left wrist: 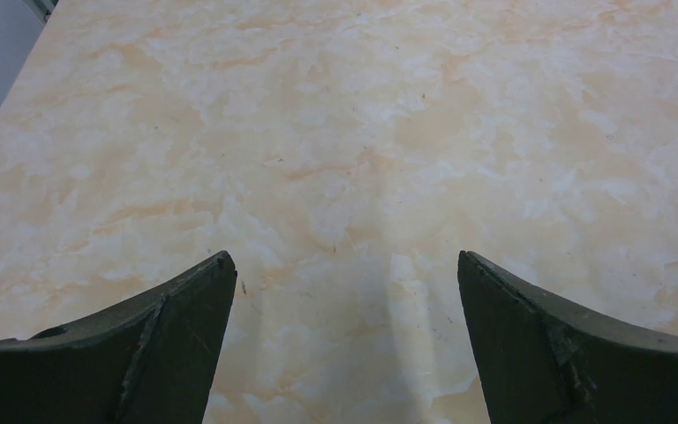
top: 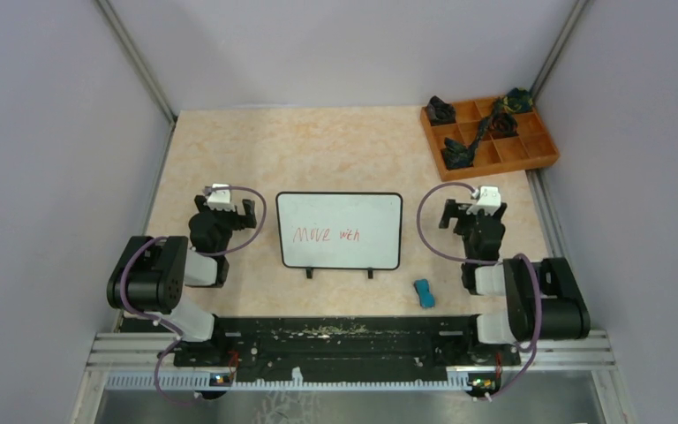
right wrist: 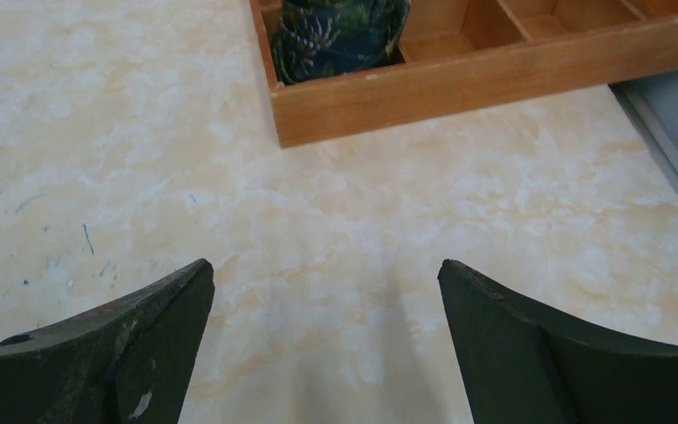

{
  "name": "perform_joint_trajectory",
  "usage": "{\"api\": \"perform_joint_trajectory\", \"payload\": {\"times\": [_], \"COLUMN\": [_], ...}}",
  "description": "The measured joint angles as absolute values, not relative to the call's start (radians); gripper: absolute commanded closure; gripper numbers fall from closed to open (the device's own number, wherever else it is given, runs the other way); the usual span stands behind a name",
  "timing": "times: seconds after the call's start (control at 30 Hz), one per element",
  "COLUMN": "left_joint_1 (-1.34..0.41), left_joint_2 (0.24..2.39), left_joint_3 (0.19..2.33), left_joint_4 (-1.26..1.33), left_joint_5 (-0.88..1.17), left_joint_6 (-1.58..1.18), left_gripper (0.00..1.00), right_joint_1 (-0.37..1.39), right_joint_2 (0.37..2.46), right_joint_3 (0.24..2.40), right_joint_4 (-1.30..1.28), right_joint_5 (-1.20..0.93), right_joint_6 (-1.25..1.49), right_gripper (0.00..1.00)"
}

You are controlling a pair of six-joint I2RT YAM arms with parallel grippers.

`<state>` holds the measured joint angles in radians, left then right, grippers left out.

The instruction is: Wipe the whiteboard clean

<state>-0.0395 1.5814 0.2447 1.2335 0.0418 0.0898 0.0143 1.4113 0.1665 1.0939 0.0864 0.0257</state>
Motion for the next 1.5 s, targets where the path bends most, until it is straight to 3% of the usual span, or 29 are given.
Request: {"api": "perform_joint_trajectory", "payload": {"times": [0.23,0.43,0.63,0.7,0.8,1.0,1.07,1.17,1.5], "left_joint_1": [-0.039,-0.039,-0.039,-0.039,-0.039,-0.039,-0.039,-0.039,-0.039], "left_joint_2": [1.581,1.581,1.581,1.581,1.581,1.581,1.577,1.543,1.443], "left_joint_3": [0.245,0.245,0.245,0.245,0.245,0.245,0.245,0.241,0.270], "left_joint_4": [1.234,1.234,1.234,1.234,1.234,1.233,1.229,1.220,1.067], "left_joint_5": [0.042,0.042,0.042,0.042,0.042,0.044,0.052,0.067,0.097], "left_joint_6": [0.090,0.090,0.090,0.090,0.090,0.090,0.091,0.094,0.128], "left_gripper": [0.00,0.00,0.00,0.00,0.00,0.00,0.01,0.05,0.00], "right_joint_1": [0.026,0.030,0.031,0.031,0.031,0.031,0.031,0.031,0.033], "right_joint_2": [0.987,0.619,0.416,0.364,0.364,0.628,0.682,0.694,0.677], "right_joint_3": [0.364,0.479,0.508,0.504,0.543,0.803,0.841,0.857,0.895], "right_joint_4": [0.540,0.340,0.183,0.130,0.022,-0.378,-0.522,-0.710,-1.060], "right_joint_5": [0.050,-0.148,-0.234,-0.267,-0.316,-0.355,-0.312,-0.239,-0.183], "right_joint_6": [0.178,0.316,0.539,0.590,0.601,0.518,0.489,0.459,0.397], "right_gripper": [0.01,0.01,0.01,0.08,0.21,0.23,0.28,0.34,0.41]}}
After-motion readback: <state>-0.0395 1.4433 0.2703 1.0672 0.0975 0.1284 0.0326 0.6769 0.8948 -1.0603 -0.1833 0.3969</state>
